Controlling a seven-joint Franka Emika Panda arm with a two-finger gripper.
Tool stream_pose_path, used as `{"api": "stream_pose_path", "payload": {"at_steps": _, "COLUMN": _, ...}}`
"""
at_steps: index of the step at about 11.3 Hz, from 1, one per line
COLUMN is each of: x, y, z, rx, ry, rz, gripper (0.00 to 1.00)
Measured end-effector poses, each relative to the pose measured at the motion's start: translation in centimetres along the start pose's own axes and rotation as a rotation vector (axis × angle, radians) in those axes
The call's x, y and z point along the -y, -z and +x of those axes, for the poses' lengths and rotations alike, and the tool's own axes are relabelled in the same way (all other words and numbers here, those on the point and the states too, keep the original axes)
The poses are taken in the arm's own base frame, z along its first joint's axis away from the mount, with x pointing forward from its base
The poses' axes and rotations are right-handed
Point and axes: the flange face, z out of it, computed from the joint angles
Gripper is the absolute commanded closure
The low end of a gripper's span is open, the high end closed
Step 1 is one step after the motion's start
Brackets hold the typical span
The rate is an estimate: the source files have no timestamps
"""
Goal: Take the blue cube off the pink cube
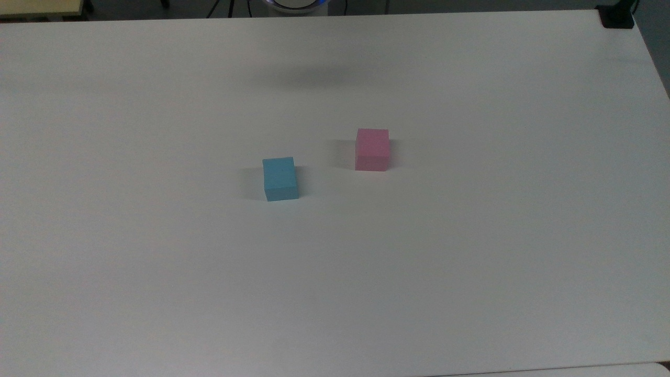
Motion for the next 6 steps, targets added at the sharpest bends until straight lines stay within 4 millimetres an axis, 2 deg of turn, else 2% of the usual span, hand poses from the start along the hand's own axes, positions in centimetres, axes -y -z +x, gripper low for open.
{"api": "stream_pose_path", "payload": {"at_steps": 6, "x": -0.03, "y": 0.02, "z": -0.01, "rx": 0.0, "ry": 0.017, "rz": 0.0, "gripper": 0.0}}
